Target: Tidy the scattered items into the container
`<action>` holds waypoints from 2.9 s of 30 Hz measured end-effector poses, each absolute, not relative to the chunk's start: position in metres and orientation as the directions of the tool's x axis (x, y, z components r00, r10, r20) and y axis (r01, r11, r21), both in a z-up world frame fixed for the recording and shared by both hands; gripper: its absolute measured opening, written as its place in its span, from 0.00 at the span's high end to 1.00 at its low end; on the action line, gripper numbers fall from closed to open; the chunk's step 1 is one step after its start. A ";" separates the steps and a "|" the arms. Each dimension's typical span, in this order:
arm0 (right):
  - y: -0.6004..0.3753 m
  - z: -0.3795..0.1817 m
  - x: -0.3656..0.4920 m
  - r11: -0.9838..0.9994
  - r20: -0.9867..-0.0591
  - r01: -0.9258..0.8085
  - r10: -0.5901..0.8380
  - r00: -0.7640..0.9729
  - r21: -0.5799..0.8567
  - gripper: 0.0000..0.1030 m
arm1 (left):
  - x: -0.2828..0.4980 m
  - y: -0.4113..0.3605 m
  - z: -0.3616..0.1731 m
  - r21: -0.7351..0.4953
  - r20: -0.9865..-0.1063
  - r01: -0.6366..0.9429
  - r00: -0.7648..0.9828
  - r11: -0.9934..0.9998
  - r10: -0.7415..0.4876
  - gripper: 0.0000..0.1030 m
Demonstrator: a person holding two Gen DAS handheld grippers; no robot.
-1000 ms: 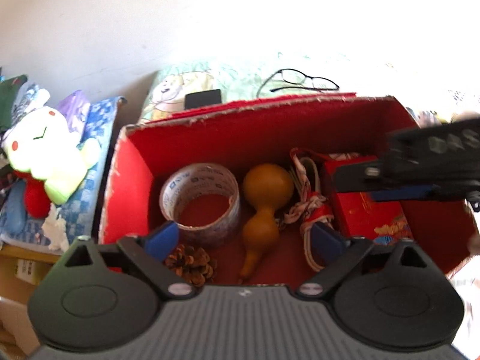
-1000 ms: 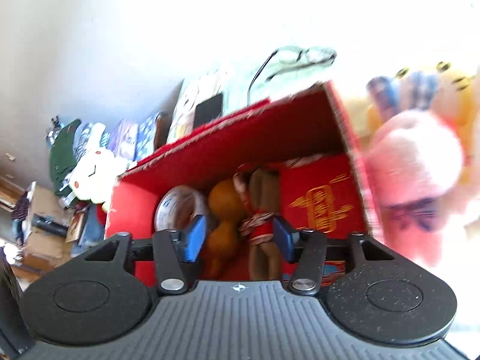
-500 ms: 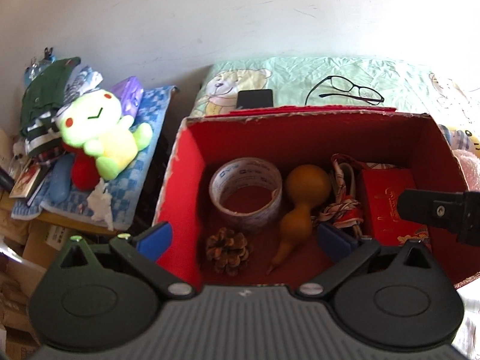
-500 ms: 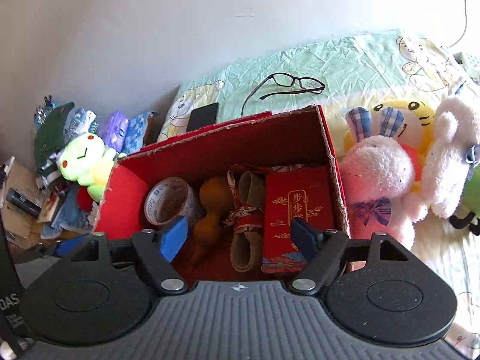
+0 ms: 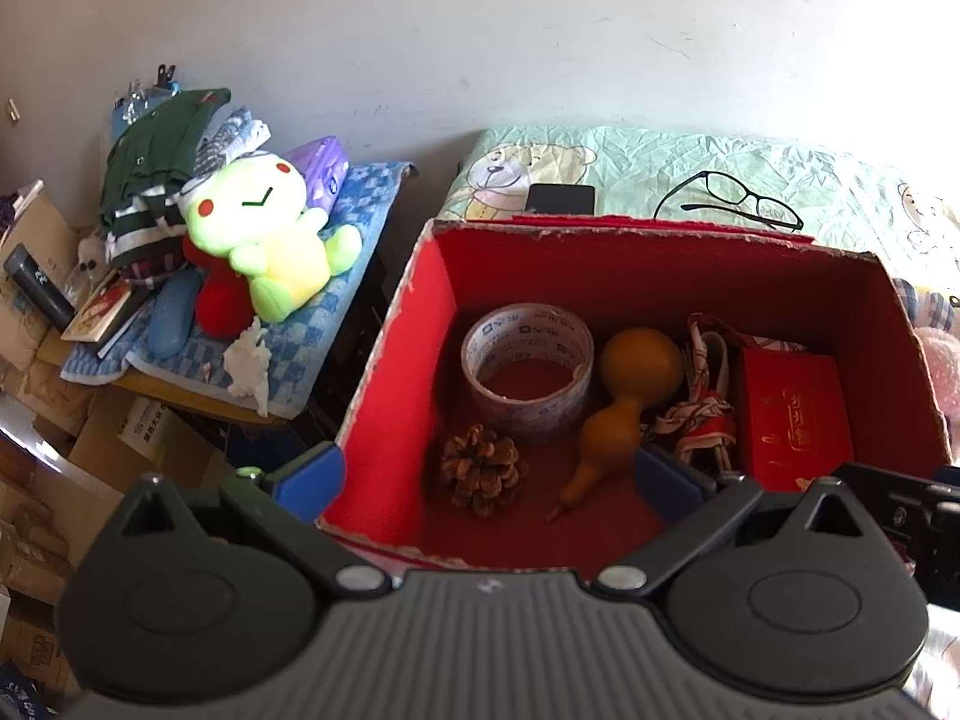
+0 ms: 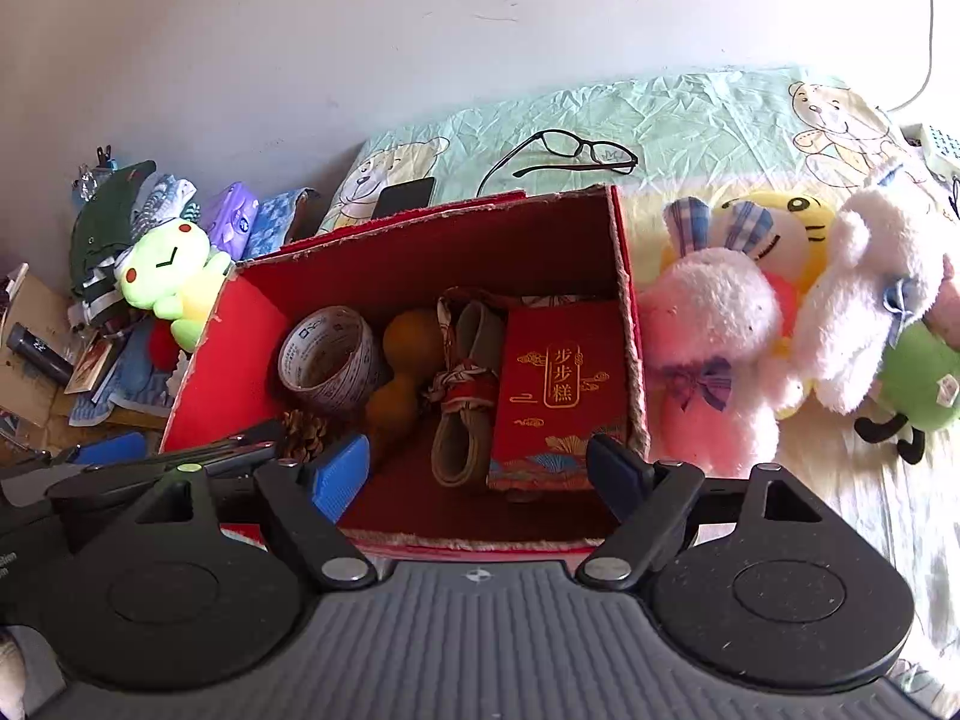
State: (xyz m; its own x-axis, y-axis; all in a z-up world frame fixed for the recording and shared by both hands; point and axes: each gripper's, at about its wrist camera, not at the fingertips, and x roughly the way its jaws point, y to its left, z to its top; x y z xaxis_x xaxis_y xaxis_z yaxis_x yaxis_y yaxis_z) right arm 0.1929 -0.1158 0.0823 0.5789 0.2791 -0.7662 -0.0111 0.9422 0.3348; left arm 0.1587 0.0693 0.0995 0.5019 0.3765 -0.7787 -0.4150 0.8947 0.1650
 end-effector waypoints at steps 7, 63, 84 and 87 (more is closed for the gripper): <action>-0.130 0.086 0.173 0.937 -0.748 -0.026 0.295 0.594 0.349 0.20 | 0.139 0.053 0.104 0.171 -0.781 -0.444 0.483 0.880 0.396 0.01; -0.068 0.056 0.244 0.958 -0.846 0.114 0.174 0.504 0.265 0.19 | 0.186 0.123 0.087 0.174 -0.823 -0.371 0.453 0.912 0.342 0.01; -0.079 0.051 0.238 0.958 -0.855 0.166 0.123 0.504 0.235 0.19 | 0.191 0.114 0.080 0.177 -0.832 -0.339 0.450 0.924 0.324 0.01; -0.080 0.052 0.238 0.956 -0.854 0.173 0.121 0.506 0.237 0.19 | 0.191 0.113 0.078 0.173 -0.835 -0.330 0.451 0.928 0.316 0.01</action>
